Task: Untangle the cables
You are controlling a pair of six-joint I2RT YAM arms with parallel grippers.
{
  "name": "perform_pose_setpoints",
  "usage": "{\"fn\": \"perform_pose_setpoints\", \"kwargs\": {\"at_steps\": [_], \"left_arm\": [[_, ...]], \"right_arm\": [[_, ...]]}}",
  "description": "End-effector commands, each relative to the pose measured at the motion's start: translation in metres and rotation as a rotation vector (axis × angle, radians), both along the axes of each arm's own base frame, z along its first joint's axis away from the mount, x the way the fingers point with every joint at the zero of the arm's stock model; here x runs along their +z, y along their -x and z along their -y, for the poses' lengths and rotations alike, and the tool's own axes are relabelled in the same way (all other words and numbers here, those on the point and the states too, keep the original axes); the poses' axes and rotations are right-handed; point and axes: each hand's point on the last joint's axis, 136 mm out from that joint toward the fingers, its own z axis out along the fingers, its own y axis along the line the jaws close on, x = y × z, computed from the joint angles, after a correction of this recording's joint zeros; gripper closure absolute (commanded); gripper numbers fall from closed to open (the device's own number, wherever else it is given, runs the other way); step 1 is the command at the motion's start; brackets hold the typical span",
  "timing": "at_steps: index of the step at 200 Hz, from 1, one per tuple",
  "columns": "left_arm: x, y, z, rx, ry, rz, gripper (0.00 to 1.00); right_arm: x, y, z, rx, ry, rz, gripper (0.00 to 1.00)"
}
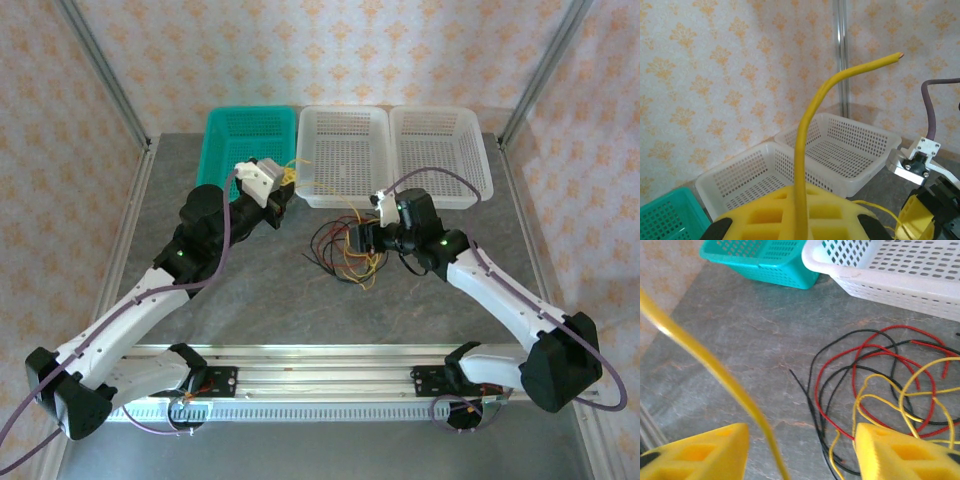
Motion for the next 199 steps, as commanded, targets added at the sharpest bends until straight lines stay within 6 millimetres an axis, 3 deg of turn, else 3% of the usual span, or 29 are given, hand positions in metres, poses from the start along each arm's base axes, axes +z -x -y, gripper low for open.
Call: {"fn": "perform_pose_setpoints", "kwargs": {"at_steps": [1,38,73,132,157,163,177,199], "left_arm": [[0.013,0.001,-0.009,0.027,0.054,0.035,1.00],[0.009,-0.003,-0.011,0.050,0.080,0.011,1.00],[-0.001,-0.001,0.007,-0.039,0.094,-0.027,1.00],[-0.030,-0.003,0.044,-0.094,0.097,-0.091,1.00],[-0.036,-0.008,0.057,-0.105,0.143,-0.114,1.00],[-0.038,-0.009,0.060,-0.108,0.154,-0.123,0.92],[-0.040,-0.011,0.065,-0.118,0.169,-0.130,0.64],[-0.035,-0.019,0.057,-0.058,0.225,-0.133,0.42]], "right_arm": [[0.013,-0.004,-0.005,0.003,-0.063,0.046,0.50],[0.024,-0.009,-0.007,-0.032,-0.109,0.034,0.72],[0.047,-0.013,-0.019,-0.037,-0.216,0.007,0.87],[0.091,-0.028,-0.032,-0.112,-0.433,-0.060,1.00],[0.100,-0.035,-0.034,-0.155,-0.509,-0.095,1.00],[0.101,-0.037,-0.033,-0.168,-0.520,-0.097,1.00],[0.102,-0.044,-0.029,-0.210,-0.513,-0.082,1.00],[0.092,-0.062,-0.016,-0.311,-0.402,-0.052,1.00]]}}
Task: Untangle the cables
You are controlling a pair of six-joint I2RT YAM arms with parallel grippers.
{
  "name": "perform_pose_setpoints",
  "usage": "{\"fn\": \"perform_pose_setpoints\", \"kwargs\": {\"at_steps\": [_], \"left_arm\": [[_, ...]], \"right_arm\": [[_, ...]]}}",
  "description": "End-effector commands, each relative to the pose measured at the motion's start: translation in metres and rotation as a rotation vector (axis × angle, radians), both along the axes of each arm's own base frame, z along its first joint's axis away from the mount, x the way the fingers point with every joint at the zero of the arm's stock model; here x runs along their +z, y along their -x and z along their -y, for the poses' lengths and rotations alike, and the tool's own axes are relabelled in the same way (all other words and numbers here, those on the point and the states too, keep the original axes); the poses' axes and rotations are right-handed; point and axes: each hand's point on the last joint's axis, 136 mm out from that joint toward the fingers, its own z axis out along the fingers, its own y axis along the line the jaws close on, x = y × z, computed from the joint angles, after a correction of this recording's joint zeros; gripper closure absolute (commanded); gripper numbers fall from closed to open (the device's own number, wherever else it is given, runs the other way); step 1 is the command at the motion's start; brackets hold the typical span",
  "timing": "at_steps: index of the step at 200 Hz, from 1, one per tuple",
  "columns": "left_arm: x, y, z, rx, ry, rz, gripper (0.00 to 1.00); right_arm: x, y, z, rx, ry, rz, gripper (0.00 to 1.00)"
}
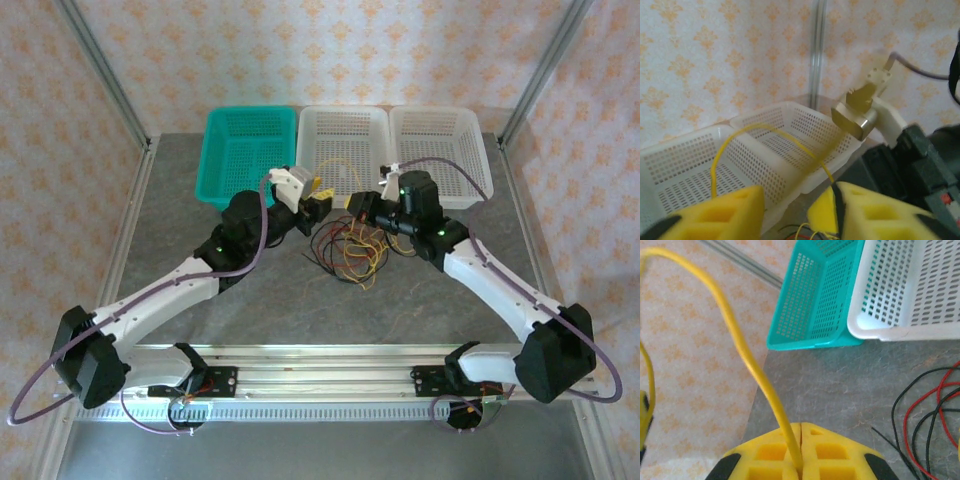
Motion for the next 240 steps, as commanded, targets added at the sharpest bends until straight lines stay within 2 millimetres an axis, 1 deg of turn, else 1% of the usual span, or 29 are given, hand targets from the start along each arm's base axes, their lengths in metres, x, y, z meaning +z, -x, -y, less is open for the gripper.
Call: {"fn": "perform_pose_setpoints", "kwargs": {"at_steps": [1,19,28,39,61,89,112,123,133,142,157,162,164,183,210,224,229,240], "left_arm": [[0.019,-0.004,-0.005,0.042,0.110,0.015,0.41],[0.030,-0.006,-0.009,0.066,0.131,0.024,0.21],[0.033,-0.009,-0.012,0.096,0.134,0.021,0.12],[0.030,-0.016,-0.020,0.153,0.131,0.002,0.01],[0.017,-0.027,-0.035,0.263,0.126,-0.048,0.01],[-0.001,-0.034,-0.042,0.322,0.132,-0.113,0.01],[-0.015,-0.042,-0.042,0.358,0.164,-0.168,0.01],[-0.020,-0.048,-0.041,0.381,0.190,-0.192,0.01],[-0.024,-0.055,-0.040,0.406,0.211,-0.218,0.01],[-0.028,-0.062,-0.035,0.413,0.216,-0.237,0.00],[-0.035,-0.074,-0.023,0.402,0.214,-0.266,0.00],[-0.034,-0.077,-0.018,0.392,0.217,-0.270,0.01],[-0.037,-0.079,-0.016,0.390,0.213,-0.276,0.00],[-0.043,-0.093,0.005,0.349,0.204,-0.300,0.01],[-0.050,-0.110,0.031,0.304,0.206,-0.299,0.00],[-0.052,-0.118,0.042,0.281,0.217,-0.288,0.01],[-0.052,-0.122,0.046,0.275,0.222,-0.281,0.01],[-0.053,-0.130,0.053,0.273,0.233,-0.274,0.01]], "right_arm": [[0.024,-0.024,0.009,-0.109,0.036,0.064,1.00],[0.015,-0.036,0.025,-0.199,0.134,0.063,1.00],[0.012,-0.043,0.039,-0.270,0.187,0.064,1.00],[0.007,-0.050,0.055,-0.345,0.243,0.058,1.00],[0.004,-0.064,0.092,-0.492,0.324,0.046,1.00],[0.001,-0.079,0.144,-0.656,0.383,0.018,1.00],[-0.003,-0.089,0.182,-0.752,0.434,-0.002,1.00],[-0.008,-0.094,0.205,-0.811,0.467,-0.023,1.00],[-0.012,-0.098,0.218,-0.840,0.496,-0.038,1.00],[-0.018,-0.104,0.233,-0.874,0.520,-0.059,1.00],[-0.025,-0.113,0.252,-0.914,0.549,-0.088,1.00],[-0.026,-0.115,0.257,-0.928,0.554,-0.097,1.00],[-0.028,-0.116,0.259,-0.933,0.556,-0.103,1.00],[-0.038,-0.130,0.278,-0.975,0.580,-0.147,1.00],[-0.049,-0.150,0.298,-1.031,0.626,-0.180,1.00],[-0.055,-0.160,0.304,-1.054,0.660,-0.192,1.00],[-0.054,-0.163,0.306,-1.058,0.663,-0.193,1.00],[-0.062,-0.174,0.309,-1.070,0.680,-0.206,1.00]]}}
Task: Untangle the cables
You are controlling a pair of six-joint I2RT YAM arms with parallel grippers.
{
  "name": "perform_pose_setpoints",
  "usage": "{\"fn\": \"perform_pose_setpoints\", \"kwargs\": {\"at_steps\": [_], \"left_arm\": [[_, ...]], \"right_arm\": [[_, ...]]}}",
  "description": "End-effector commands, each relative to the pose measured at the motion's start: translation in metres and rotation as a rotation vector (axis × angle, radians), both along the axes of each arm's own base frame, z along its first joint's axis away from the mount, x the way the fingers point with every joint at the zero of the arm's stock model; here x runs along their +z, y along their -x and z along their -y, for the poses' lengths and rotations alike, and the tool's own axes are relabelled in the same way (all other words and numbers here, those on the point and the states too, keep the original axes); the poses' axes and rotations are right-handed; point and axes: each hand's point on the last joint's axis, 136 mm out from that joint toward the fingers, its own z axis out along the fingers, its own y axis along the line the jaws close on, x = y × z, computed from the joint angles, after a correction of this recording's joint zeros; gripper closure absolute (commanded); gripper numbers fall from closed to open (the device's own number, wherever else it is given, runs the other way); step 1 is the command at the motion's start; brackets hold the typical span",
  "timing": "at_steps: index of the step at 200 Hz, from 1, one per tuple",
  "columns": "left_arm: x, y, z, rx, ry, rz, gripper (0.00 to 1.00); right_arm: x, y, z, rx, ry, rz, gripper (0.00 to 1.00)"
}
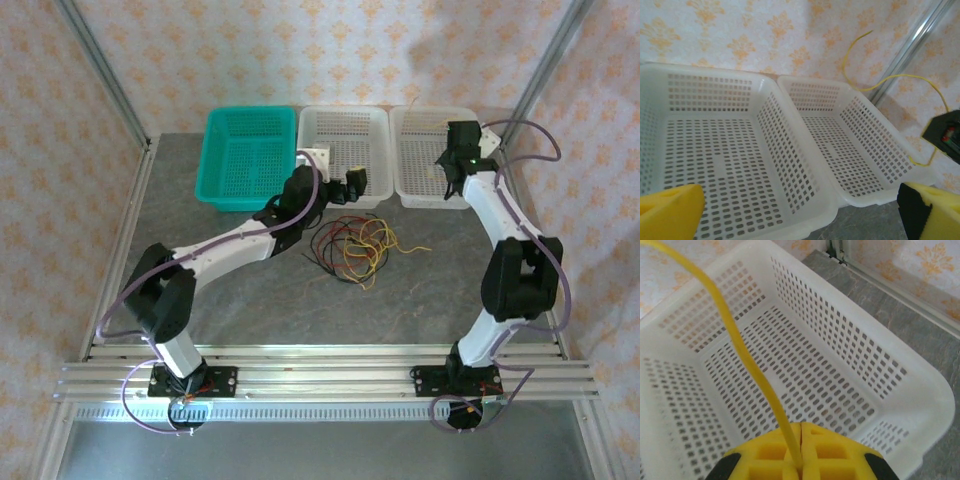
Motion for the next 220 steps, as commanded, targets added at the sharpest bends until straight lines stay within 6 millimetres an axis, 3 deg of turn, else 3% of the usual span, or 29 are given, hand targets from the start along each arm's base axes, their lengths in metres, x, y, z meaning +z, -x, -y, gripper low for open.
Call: {"fn": "perform_pose_setpoints", "kwargs": {"at_steps": [1,27,30,74,138,192,220], "left_arm": [[0.018,-0.012,0.023,-0.041,0.070,0.059,0.01],[0.022,-0.032,0.042,-0.047,0.101,0.073,0.01],[0.010,-0.037,0.046,-0.046,0.090,0.057,0.01],[0.004,-0.069,0.074,-0.047,0.091,0.051,0.01],[-0.012,-0.094,0.097,-0.061,0.060,0.020,0.01],[-0.025,-0.092,0.100,-0.068,0.028,-0.005,0.01],[-0.020,-0.084,0.100,-0.066,0.006,-0.002,0.01]], "right_arm": [[-0.001,-0.012,0.017,-0.063,0.071,-0.031,1.00],[-0.020,-0.035,0.019,-0.075,0.079,-0.069,1.00],[-0.021,-0.037,0.019,-0.075,0.079,-0.074,1.00],[-0.055,-0.062,0.022,-0.091,0.098,-0.141,1.00],[-0.095,-0.089,0.019,-0.071,0.100,-0.220,0.99],[-0.088,-0.096,0.017,-0.048,0.101,-0.207,0.66],[-0.066,-0.095,0.016,-0.037,0.104,-0.174,0.63]]}}
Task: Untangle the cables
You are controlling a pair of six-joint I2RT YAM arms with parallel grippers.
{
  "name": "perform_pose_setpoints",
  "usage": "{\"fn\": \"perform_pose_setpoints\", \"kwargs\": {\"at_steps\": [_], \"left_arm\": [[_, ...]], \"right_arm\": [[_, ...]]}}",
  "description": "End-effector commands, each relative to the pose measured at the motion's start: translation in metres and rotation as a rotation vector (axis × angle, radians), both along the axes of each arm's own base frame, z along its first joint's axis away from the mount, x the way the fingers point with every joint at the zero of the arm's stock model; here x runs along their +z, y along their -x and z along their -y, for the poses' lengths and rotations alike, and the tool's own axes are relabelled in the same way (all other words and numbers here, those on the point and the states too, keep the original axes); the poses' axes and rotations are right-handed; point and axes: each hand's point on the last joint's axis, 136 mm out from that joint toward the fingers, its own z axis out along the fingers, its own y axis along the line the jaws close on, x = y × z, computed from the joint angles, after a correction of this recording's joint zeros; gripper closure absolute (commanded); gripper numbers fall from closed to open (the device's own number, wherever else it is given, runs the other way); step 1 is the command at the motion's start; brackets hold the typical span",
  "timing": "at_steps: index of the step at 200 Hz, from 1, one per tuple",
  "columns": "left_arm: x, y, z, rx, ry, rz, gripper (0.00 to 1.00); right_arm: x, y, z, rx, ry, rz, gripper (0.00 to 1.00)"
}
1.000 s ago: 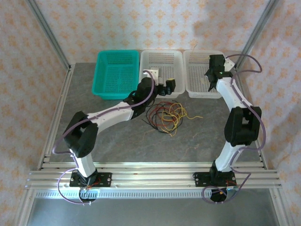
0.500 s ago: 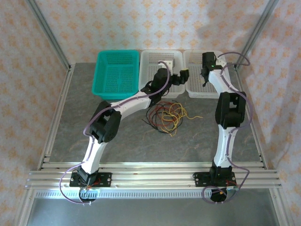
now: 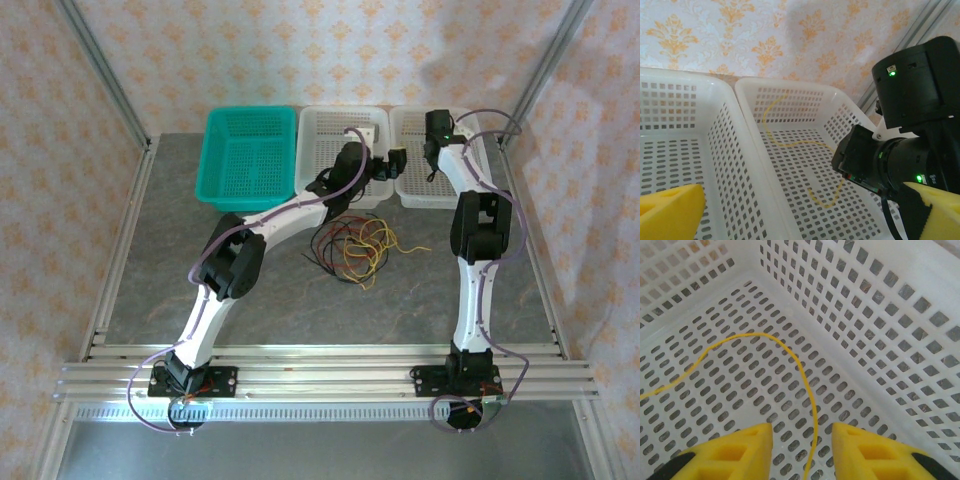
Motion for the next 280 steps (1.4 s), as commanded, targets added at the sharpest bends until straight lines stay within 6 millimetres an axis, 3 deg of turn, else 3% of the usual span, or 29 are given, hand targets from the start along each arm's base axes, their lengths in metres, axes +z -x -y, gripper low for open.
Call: {"fn": "perform_pose_setpoints", "kwargs": {"at_steps": [1,29,53,77,83,88,113,165,202,246,280], "left_arm": [[0.009,0.010,0.008,-0.020,-0.028,0.009,0.01],[0.021,0.024,0.003,-0.014,-0.065,0.017,0.00],[0.033,0.045,-0.008,-0.012,-0.091,0.029,0.01],[0.041,0.072,-0.026,-0.013,-0.114,0.040,0.00],[0.034,0.076,-0.031,-0.014,-0.125,0.034,0.01],[0.046,0.085,-0.039,-0.010,-0.117,0.053,0.01],[0.032,0.108,-0.069,0.028,-0.153,0.044,0.01],[-0.007,0.154,-0.100,0.046,-0.154,-0.051,0.01],[-0.034,0.183,-0.090,0.025,-0.131,-0.112,0.01],[-0.058,0.210,-0.056,-0.061,-0.049,-0.157,0.01],[-0.062,0.217,-0.036,-0.113,0.002,-0.164,0.01]], "right_arm": [[0.038,0.002,0.005,0.000,0.017,0.044,0.63],[0.069,0.011,0.001,0.030,0.010,0.104,0.63],[0.093,0.030,-0.007,0.071,-0.021,0.149,0.65],[0.107,0.062,-0.021,0.119,-0.055,0.183,0.66],[0.109,0.071,-0.024,0.127,-0.059,0.191,0.66],[0.110,0.079,-0.027,0.134,-0.064,0.196,0.66],[0.107,0.120,-0.039,0.155,-0.078,0.198,0.66],[0.067,0.207,-0.060,0.159,-0.139,0.153,0.65],[0.025,0.252,-0.062,0.137,-0.213,0.090,0.65],[-0.019,0.276,-0.077,0.147,-0.371,0.026,0.59],[-0.032,0.276,-0.083,0.156,-0.467,0.045,0.53]]}}
